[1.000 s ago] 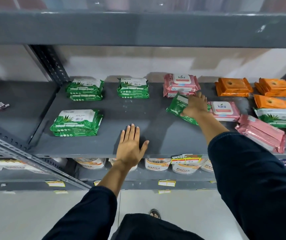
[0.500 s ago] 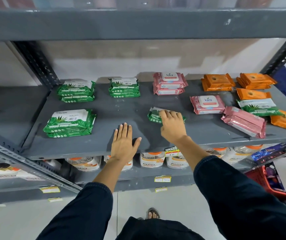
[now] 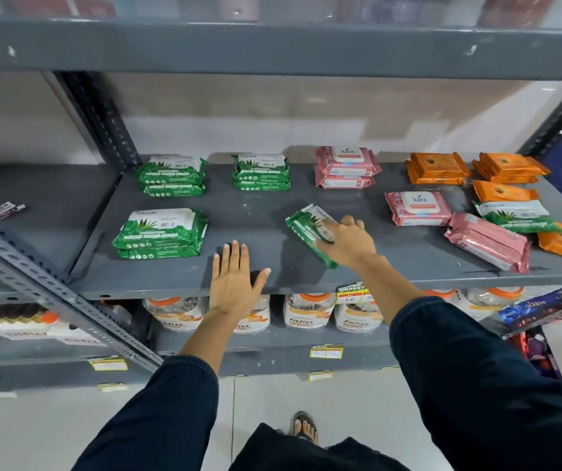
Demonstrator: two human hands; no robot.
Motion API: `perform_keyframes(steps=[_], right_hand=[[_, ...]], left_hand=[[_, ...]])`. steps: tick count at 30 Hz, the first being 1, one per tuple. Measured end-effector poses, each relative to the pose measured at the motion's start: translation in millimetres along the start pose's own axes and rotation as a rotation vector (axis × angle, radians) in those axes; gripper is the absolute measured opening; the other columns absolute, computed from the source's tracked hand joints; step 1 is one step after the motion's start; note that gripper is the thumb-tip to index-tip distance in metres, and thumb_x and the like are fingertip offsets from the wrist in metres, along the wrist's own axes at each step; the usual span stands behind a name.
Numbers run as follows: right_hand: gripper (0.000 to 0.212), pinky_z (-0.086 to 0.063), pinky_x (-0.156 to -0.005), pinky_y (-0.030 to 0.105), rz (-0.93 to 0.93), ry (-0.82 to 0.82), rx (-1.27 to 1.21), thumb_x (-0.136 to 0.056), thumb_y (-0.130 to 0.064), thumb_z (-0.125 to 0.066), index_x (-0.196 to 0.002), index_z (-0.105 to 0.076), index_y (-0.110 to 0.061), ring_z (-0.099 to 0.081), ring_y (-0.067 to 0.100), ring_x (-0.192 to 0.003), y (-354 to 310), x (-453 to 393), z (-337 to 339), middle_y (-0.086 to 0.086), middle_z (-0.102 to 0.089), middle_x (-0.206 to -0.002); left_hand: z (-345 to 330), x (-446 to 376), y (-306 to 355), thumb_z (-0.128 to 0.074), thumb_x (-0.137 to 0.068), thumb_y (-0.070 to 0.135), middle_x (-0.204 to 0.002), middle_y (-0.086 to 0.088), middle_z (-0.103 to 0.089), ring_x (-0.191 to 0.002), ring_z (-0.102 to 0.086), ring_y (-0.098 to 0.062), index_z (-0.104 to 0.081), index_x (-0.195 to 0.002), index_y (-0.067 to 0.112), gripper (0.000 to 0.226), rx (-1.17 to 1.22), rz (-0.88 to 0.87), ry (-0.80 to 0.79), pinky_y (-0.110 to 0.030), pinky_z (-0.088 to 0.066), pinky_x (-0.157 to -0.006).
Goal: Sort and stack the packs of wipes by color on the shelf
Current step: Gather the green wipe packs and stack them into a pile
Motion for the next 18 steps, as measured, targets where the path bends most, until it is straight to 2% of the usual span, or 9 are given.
perform_keyframes(steps=[2,5,8,10,13,16,18], right_hand=[[0.050,-0.047,-0.094,0.045,0.033,-0.005,-0.008,-0.094,-0.046,-0.042,-0.137,-0.046,-0.020,-0.047,0.040,-0.121,-21,4,1,0.019,-0.042,-0.132],[0.040,-0.049,-0.091,0.040,0.144,-0.053,0.015,-0.096,-0.030,-0.039,-0.126,-0.056,-0.010,-0.056,0.039,-0.111,-54,6,-4,0.022,-0.044,-0.133],[0.038,-0.043,-0.100,0.043,0.241,-0.039,0.100,-0.089,-0.023,-0.048,-0.120,-0.061,-0.005,-0.041,0.036,-0.125,-78,9,-6,0.020,-0.043,-0.133],[0.042,-0.032,-0.109,0.045,0.303,-0.016,0.172,-0.087,-0.026,-0.055,-0.126,-0.060,-0.011,-0.031,0.034,-0.133,-88,9,-5,0.016,-0.038,-0.141],[0.054,-0.014,-0.120,0.047,0.377,-0.058,0.105,-0.086,-0.031,-0.064,-0.136,-0.050,-0.015,-0.012,0.033,-0.147,-98,9,-13,0.011,-0.022,-0.157],[0.053,-0.028,-0.115,0.044,0.346,-0.054,0.011,-0.090,-0.028,-0.060,-0.139,-0.041,-0.016,-0.026,0.032,-0.142,-101,8,-25,0.010,-0.035,-0.151],[0.051,-0.033,-0.112,0.046,0.300,-0.014,-0.001,-0.094,-0.029,-0.055,-0.140,-0.039,-0.016,-0.028,0.034,-0.142,-105,7,-30,0.011,-0.036,-0.151]], left_hand=[[0,3,-5,-0.018,-0.092,0.061,-0.158,-0.014,-0.011,-0.147,-0.003,-0.028,-0.010,-0.148,0.005,0.079,0.001,0.002,0.007,-0.043,-0.001,-0.121],[0,9,-13,0.001,-0.079,0.068,-0.159,-0.013,-0.008,-0.147,-0.001,-0.027,-0.006,-0.148,0.006,0.093,0.004,0.012,-0.001,-0.040,0.003,-0.118],[-1,11,-23,0.006,-0.074,0.070,-0.159,-0.012,-0.003,-0.147,0.002,-0.026,-0.001,-0.148,0.007,0.097,0.021,0.025,-0.010,-0.039,0.006,-0.118],[-2,12,-26,0.008,-0.073,0.074,-0.159,-0.011,0.000,-0.147,0.006,-0.024,0.002,-0.148,0.008,0.100,0.016,0.024,-0.021,-0.038,0.008,-0.118],[-2,13,-27,0.008,-0.074,0.074,-0.159,-0.010,0.002,-0.147,0.007,-0.023,0.002,-0.148,0.007,0.100,0.038,0.030,-0.016,-0.036,0.009,-0.117],[-3,13,-29,0.003,-0.075,0.072,-0.159,-0.011,0.001,-0.147,0.006,-0.022,0.002,-0.148,0.005,0.098,0.060,0.062,-0.016,-0.037,0.007,-0.118],[-4,14,-33,0.004,-0.075,0.072,-0.159,-0.012,0.001,-0.147,0.006,-0.023,0.002,-0.147,0.004,0.099,0.067,0.085,-0.016,-0.037,0.006,-0.119]])
Point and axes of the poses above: each hand's wrist, its own x-axis away from the middle knuckle, its own z-axis out of the back of the hand, y = z × x, the point moved 6 cm from there along -x, towards the middle knuckle
